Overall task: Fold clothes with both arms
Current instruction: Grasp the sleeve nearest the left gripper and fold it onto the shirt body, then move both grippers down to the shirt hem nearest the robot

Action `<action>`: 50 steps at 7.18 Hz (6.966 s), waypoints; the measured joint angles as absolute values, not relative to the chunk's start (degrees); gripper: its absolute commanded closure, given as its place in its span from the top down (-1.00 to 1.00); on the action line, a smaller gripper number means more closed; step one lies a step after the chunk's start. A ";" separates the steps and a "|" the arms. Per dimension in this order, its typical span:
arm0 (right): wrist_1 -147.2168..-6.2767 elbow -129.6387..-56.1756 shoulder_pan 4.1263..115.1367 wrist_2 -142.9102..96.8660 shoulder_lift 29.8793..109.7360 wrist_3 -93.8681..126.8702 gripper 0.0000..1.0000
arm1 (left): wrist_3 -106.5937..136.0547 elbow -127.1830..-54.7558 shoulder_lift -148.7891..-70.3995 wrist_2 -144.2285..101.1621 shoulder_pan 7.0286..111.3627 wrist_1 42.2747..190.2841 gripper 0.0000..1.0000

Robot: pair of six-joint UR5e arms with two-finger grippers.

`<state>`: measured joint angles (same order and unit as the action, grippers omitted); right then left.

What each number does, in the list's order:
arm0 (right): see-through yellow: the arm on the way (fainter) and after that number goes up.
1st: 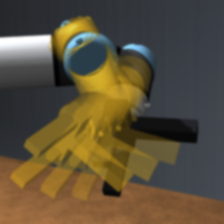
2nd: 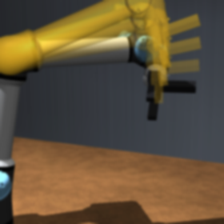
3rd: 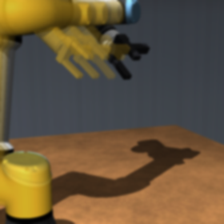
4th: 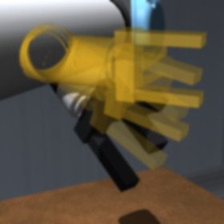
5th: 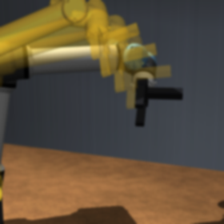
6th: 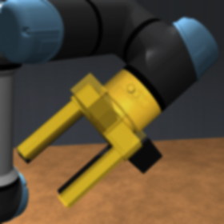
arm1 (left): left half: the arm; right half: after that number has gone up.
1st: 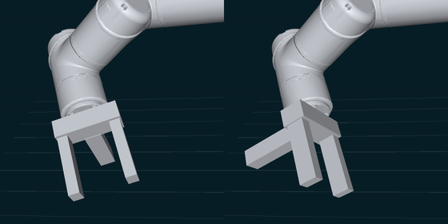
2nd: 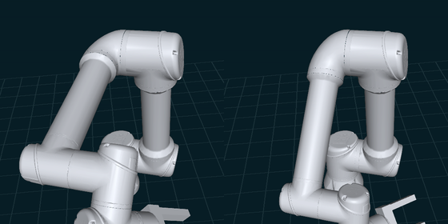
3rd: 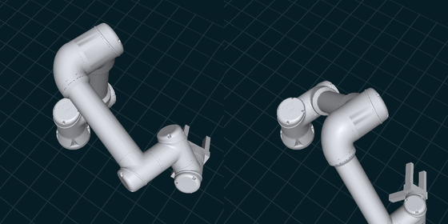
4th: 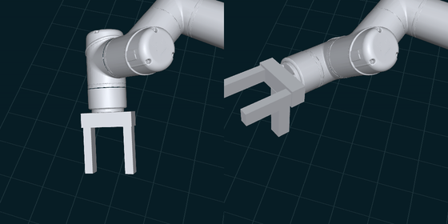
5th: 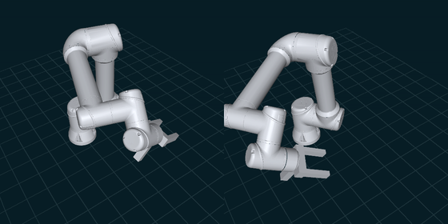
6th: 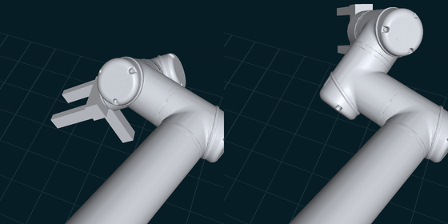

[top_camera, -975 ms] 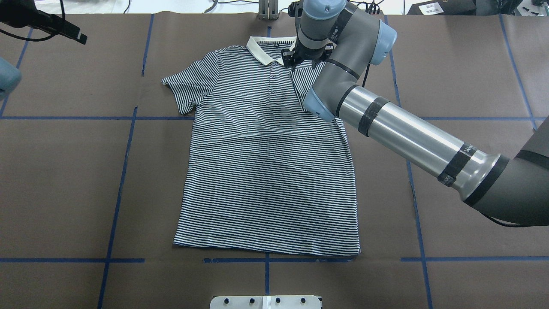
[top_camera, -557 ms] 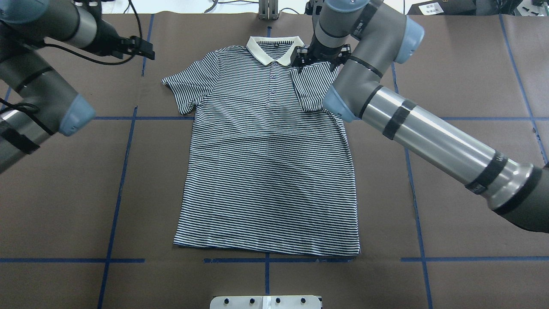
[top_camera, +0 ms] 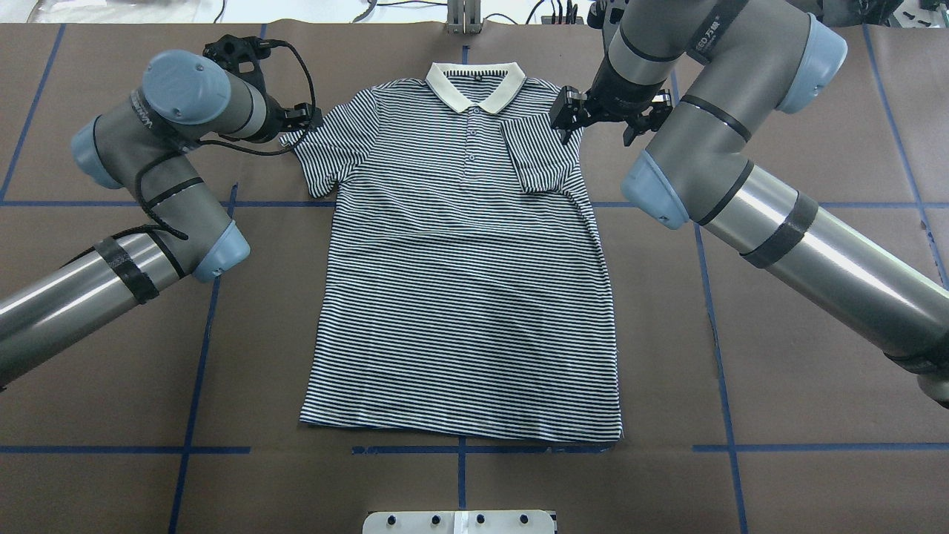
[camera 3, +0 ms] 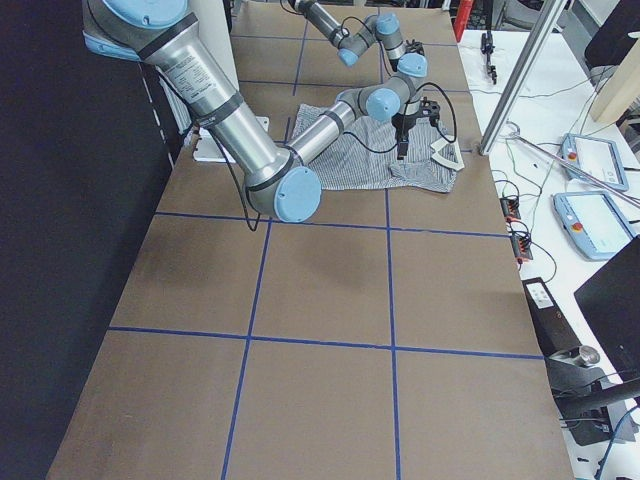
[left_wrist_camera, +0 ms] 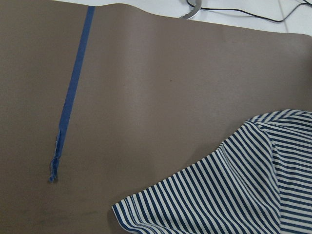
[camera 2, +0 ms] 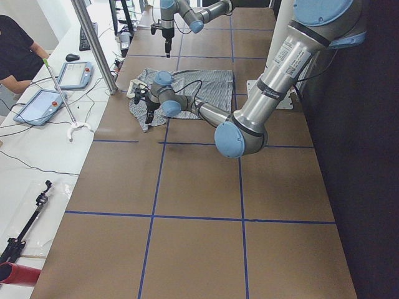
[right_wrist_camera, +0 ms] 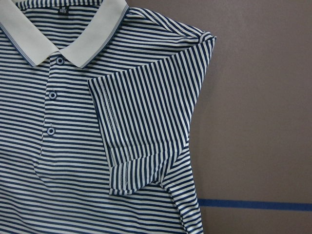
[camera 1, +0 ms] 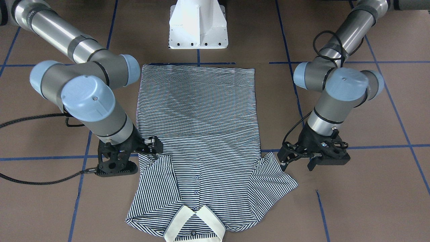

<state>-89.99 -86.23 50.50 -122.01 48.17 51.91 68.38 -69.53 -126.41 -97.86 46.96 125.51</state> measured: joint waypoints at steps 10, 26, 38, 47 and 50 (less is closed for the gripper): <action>-90.09 -86.67 50.30 -121.82 48.68 51.91 1.00 | 70.59 -61.44 -130.06 -93.60 45.62 125.76 -1.00; -89.56 -87.46 50.20 -121.73 49.60 51.94 1.00 | 87.30 -50.96 -149.89 -93.71 41.23 125.08 1.00; -83.28 -115.81 15.40 -92.38 76.01 95.42 0.99 | 67.38 -103.98 -121.00 -102.34 42.03 104.35 1.00; -87.09 -115.24 11.18 -92.99 77.79 97.21 -0.02 | 67.76 -104.91 -121.03 -102.31 42.10 104.33 1.00; -87.13 -115.15 10.78 -93.65 77.78 97.09 -1.00 | 67.76 -104.98 -121.03 -102.28 42.10 104.33 1.00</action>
